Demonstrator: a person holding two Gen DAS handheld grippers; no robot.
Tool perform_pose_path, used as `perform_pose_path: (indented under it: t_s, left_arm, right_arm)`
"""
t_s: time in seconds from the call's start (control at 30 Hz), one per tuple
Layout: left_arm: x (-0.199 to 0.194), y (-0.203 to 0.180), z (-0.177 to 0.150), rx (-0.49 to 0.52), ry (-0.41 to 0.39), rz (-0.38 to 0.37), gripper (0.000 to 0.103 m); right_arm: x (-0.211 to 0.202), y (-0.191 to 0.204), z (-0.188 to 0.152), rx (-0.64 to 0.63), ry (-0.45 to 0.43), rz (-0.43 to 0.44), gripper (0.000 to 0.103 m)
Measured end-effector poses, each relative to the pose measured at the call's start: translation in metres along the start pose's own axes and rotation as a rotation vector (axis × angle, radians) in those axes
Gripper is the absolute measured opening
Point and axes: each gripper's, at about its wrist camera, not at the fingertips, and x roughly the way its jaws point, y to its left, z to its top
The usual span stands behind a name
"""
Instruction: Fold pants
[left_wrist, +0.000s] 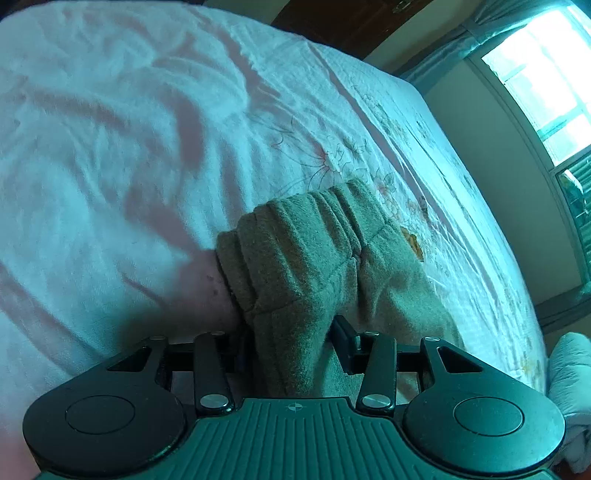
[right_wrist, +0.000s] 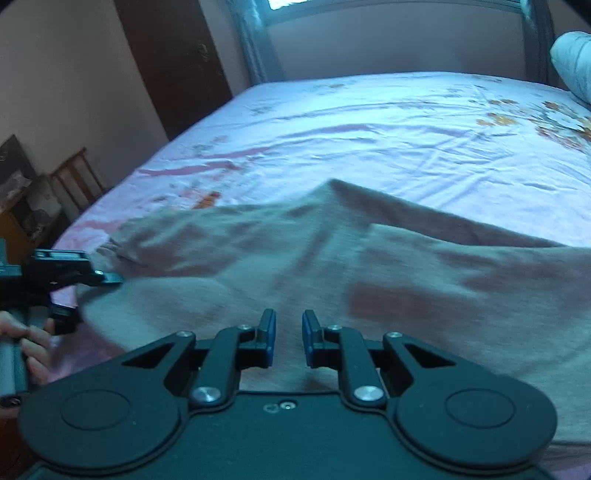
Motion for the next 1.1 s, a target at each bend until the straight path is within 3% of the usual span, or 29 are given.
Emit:
perform_pose_path:
  t_s: [0.17, 0.33, 0.47, 0.6, 0.73, 0.8, 1.1]
  left_arm:
    - [-0.002, 0.001, -0.002, 0.006, -0.015, -0.006, 0.039]
    - [-0.005, -0.001, -0.001, 0.023, -0.016, -0.015, 0.036]
    - [-0.011, -0.004, -0.002, 0.052, -0.024, -0.028, 0.032]
    - [-0.009, -0.001, -0.002, 0.053, -0.017, -0.024, 0.032]
    - [-0.006, 0.004, 0.0, 0.019, 0.006, -0.029, 0.034]
    - [-0.006, 0.005, -0.001, -0.005, 0.018, -0.023, 0.043]
    - [-0.002, -0.008, -0.012, 0.038, -0.002, -0.004, 0.046]
  right_arm:
    - [0.026, 0.038, 0.014, -0.051, 0.017, 0.08, 0.004]
    - [0.058, 0.104, 0.009, -0.166, 0.064, 0.184, 0.003]
    - [0.08, 0.128, -0.013, -0.223, 0.143, 0.168, 0.004]
    - [0.079, 0.125, -0.016, -0.199, 0.133, 0.167, 0.004]
    - [0.065, 0.116, -0.012, -0.167, 0.087, 0.143, 0.009]
    - [0.056, 0.107, -0.013, -0.148, 0.083, 0.131, 0.009]
    - [-0.002, 0.024, -0.011, -0.049, -0.002, -0.085, 0.014]
